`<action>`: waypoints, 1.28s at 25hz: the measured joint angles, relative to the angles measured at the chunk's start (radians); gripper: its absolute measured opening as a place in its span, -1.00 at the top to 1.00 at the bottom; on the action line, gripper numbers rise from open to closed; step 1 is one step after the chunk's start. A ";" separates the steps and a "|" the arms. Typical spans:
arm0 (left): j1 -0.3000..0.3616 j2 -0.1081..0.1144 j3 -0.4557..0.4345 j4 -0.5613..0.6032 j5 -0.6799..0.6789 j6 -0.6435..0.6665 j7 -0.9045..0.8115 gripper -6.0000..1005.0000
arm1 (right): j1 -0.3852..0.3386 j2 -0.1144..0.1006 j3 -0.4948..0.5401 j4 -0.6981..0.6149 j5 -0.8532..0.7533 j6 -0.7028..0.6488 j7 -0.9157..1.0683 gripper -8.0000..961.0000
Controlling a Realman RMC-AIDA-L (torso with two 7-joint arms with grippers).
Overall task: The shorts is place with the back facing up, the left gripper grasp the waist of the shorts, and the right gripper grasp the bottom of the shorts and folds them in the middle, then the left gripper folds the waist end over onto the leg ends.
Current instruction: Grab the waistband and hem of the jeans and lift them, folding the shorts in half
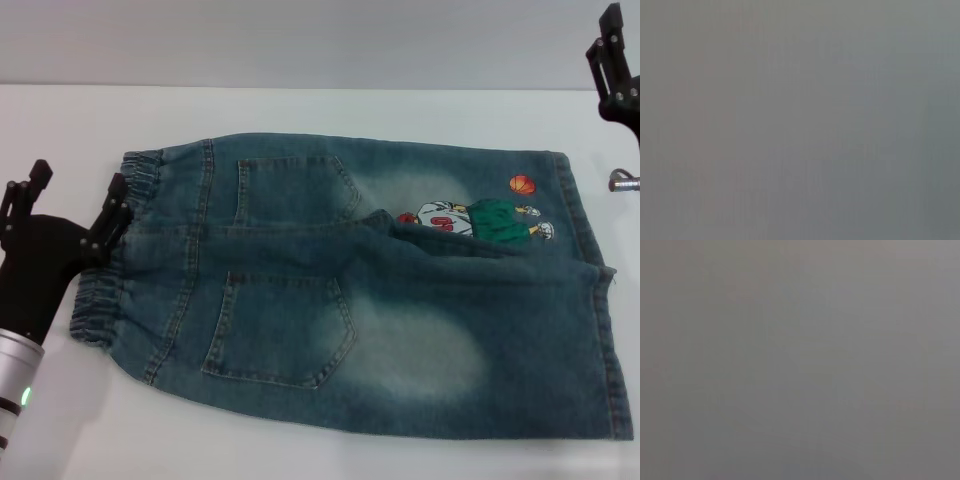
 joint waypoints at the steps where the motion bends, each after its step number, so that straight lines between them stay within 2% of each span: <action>1: 0.000 0.000 0.000 0.000 0.000 0.000 0.000 -0.66 | 0.000 0.000 0.000 0.000 0.007 0.016 0.034 -0.55; 5: -0.008 0.000 0.001 0.000 0.000 -0.005 0.000 -0.66 | 0.010 -0.002 0.002 -0.016 0.017 0.097 0.174 -0.55; 14: -0.014 -0.001 0.002 0.000 0.000 -0.016 0.000 -0.66 | 0.066 0.004 -0.003 -0.126 0.018 0.247 0.171 -0.55; 21: -0.016 0.000 0.002 -0.003 0.000 -0.017 0.001 -0.66 | 0.035 0.006 -0.005 -0.105 0.018 0.209 0.012 -0.55; 32: -0.022 -0.001 0.002 0.007 0.000 -0.020 0.002 -0.66 | 0.013 0.007 -0.001 -0.096 0.022 0.202 0.025 -0.55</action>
